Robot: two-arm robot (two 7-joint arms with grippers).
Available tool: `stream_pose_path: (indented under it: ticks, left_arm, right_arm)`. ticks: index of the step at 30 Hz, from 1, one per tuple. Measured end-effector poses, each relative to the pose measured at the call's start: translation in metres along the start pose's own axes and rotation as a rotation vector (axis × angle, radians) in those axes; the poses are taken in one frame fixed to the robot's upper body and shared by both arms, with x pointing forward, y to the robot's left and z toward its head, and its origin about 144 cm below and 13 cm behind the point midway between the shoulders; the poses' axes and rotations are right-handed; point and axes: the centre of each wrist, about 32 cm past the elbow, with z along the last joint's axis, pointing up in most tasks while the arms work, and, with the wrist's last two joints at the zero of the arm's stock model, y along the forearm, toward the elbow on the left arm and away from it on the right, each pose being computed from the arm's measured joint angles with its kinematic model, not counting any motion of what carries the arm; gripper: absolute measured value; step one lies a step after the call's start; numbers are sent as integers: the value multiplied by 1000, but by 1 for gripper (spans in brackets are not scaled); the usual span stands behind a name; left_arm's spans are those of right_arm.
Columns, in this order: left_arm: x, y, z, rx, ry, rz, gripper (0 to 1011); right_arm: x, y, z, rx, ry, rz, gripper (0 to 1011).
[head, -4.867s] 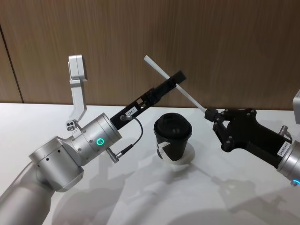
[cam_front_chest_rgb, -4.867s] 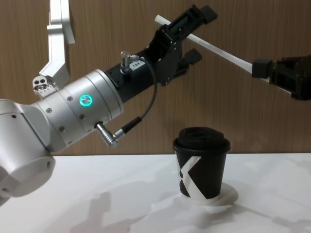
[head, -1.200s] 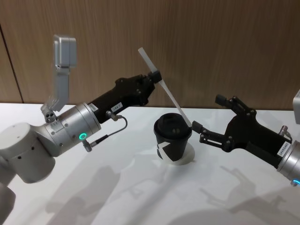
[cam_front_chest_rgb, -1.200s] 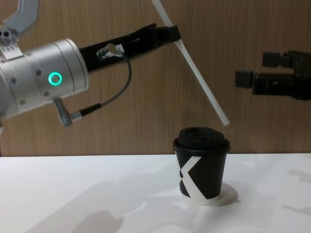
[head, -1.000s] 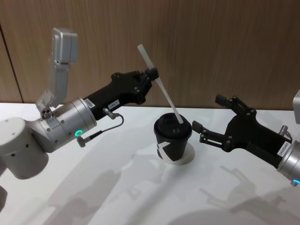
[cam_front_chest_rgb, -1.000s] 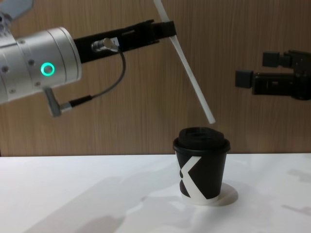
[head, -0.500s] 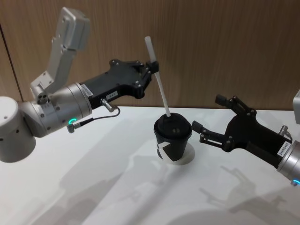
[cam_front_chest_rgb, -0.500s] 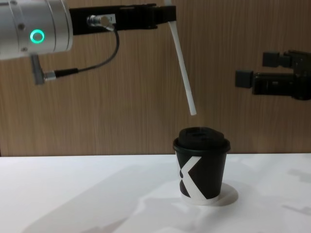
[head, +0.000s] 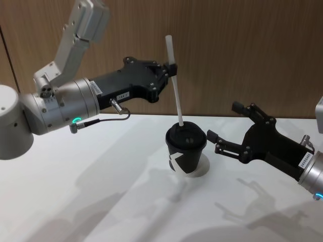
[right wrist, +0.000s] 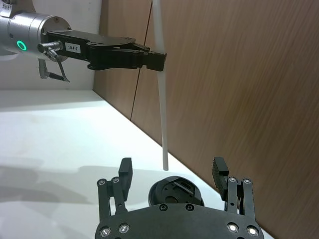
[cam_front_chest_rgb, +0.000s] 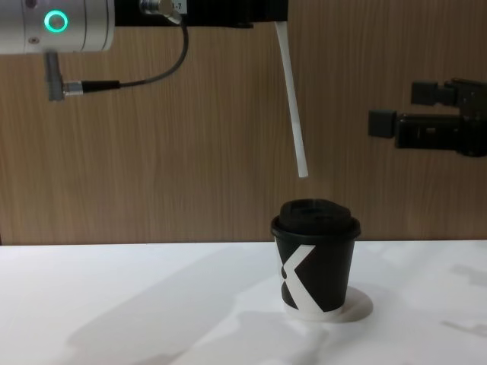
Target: Pick up the straw with one hand, pass it to the other hand, and insert it into the cup.
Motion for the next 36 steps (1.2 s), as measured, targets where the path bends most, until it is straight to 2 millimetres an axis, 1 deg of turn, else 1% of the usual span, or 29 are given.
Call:
stream_pose_path:
  ticks: [8, 18, 36]
  left_arm:
    - [3, -2, 6, 18, 15, -28, 0]
    - [4, -8, 8, 28, 17, -51, 0]
    - [2, -17, 5, 47, -10, -68, 0]
  right_arm:
    - [0, 0, 0, 0, 0, 0, 1001]
    - [0, 0, 0, 0, 0, 0, 1001]
    - [0, 0, 0, 0, 0, 0, 1001]
